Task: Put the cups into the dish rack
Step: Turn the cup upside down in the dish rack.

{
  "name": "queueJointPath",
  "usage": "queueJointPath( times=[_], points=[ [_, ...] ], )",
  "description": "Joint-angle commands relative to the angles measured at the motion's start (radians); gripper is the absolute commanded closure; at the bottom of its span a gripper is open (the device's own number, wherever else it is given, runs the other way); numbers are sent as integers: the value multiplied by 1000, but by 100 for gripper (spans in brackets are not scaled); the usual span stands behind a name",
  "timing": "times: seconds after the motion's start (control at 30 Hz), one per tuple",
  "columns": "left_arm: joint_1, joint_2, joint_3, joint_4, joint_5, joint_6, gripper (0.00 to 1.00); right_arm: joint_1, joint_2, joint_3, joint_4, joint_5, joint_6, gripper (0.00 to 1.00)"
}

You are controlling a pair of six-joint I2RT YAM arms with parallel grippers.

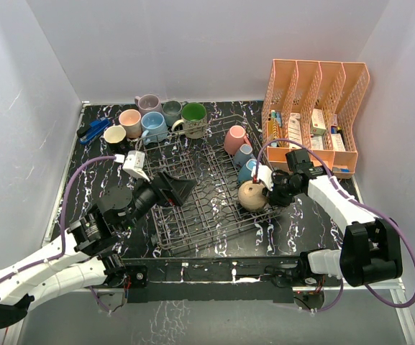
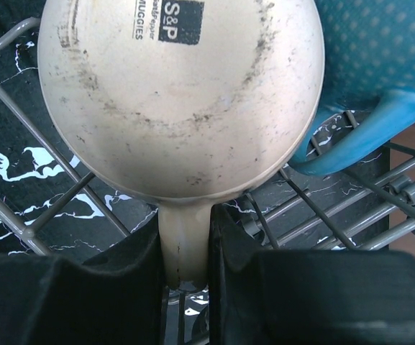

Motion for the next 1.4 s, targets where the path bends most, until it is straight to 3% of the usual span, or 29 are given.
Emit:
queueJointPath(
  times=[0.0,0.57,0.83,1.03,1.2,1.3,1.37],
  points=[
    [-3,-11,0,2,-13,13,3,-12,-26,45,-45,31,-1,81],
    [-2,-36,-7,-10,-17,3,3,-11,-53,77,-114,-10,-10,69],
    [-2,-35,-2,-10,-15,-1,3,-11,-109,141,-176,-62,1,50],
    [-2,-33,1,-10,-13,-2,3,-11,-132,217,-216,-155,48,49],
    [-2,-29,-2,-5,-11,-7,3,-6,-134,259,-212,-366,129,50],
    [-2,-27,-1,-4,-10,-9,3,10,-139,237,-157,-474,204,53],
    [-2,-27,0,-6,-10,-11,3,36,-140,212,-93,-500,275,61]
  ],
)
